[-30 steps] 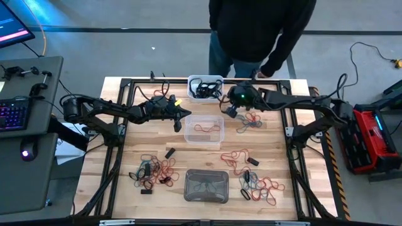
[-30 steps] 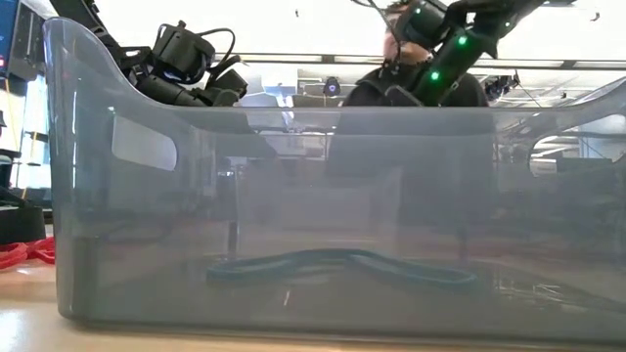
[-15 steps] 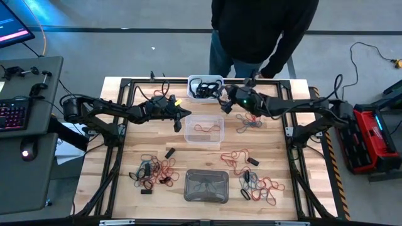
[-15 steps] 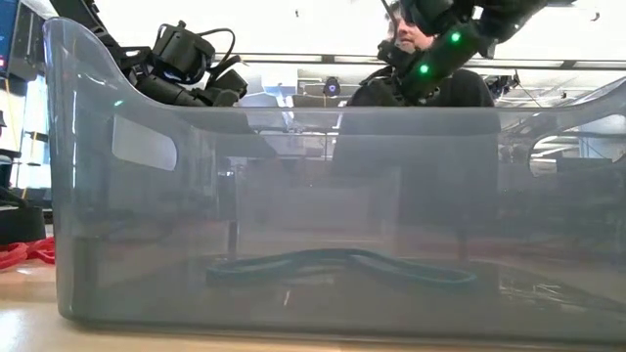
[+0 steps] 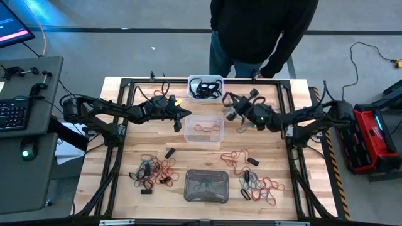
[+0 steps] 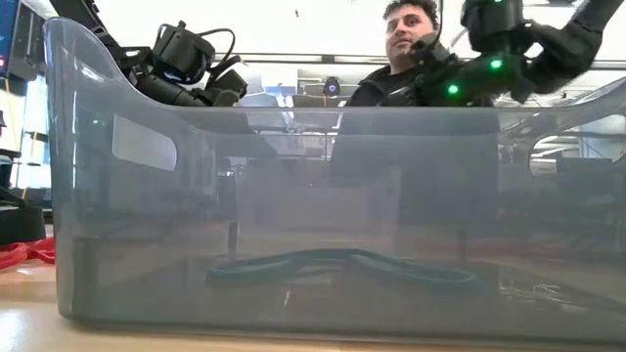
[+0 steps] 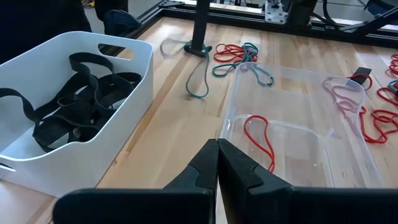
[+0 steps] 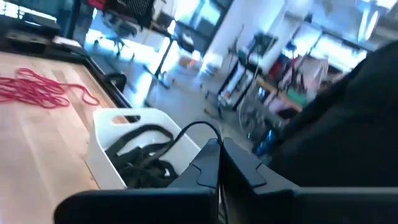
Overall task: Sort rubber bands into baskets
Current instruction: Put the black rubber band into the white bin
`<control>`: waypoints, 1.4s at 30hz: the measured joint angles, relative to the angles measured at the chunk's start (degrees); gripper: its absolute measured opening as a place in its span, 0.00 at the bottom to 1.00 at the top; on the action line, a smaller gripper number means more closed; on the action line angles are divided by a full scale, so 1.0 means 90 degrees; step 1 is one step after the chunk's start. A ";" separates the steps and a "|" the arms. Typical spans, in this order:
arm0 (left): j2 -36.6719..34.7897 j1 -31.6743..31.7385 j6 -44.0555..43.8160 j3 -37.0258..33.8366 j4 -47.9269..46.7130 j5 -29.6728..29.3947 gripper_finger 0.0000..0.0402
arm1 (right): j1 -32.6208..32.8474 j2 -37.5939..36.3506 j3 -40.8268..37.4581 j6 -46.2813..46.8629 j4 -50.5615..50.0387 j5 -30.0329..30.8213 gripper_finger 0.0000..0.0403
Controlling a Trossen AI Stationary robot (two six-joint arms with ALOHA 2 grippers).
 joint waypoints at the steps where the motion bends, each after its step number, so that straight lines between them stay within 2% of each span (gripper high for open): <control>1: 0.0002 0.0002 0.0000 0.0000 0.0000 0.0000 0.00 | 0.0063 -0.0015 -0.0080 -0.0164 0.0149 0.0033 0.00; 4: 0.0002 -0.0001 0.0002 0.0000 0.0002 0.0000 0.00 | 0.0171 -0.0054 -0.0214 -0.0393 0.0230 0.0317 0.00; 8: 0.0000 0.0002 0.0002 0.0000 0.0005 -0.0002 0.00 | 0.0140 -0.0054 -0.0455 -0.0205 -0.0253 0.0499 0.00; 17: 0.0000 -0.0001 -0.0001 0.0000 0.0006 -0.0002 0.00 | 0.0056 -0.0052 -0.0660 0.0069 -0.1670 0.0349 0.00; 22: 0.0002 0.0001 -0.0001 0.0000 0.0010 -0.0002 0.00 | -0.0270 -0.0052 -0.0660 0.0500 -0.1967 0.0323 0.00; 28: 0.0000 0.0000 -0.0001 0.0000 0.0008 -0.0002 0.00 | -0.0401 -0.0050 -0.0660 0.0180 -0.0783 0.0584 0.00; 33: 0.0002 0.0000 -0.0001 0.0000 0.0009 -0.0005 0.00 | -0.0281 -0.0050 -0.0658 -0.0873 0.0594 0.1233 0.00; 36: 0.0001 0.0001 -0.0001 0.0000 0.0011 -0.0014 0.00 | -0.0181 -0.0050 -0.0655 -0.1518 0.1375 0.1388 0.00; 42: 0.0002 -0.0081 -0.0212 0.0000 0.0027 0.0185 0.00 | -0.0015 -0.0050 -0.0655 -0.1975 0.1835 0.1380 0.00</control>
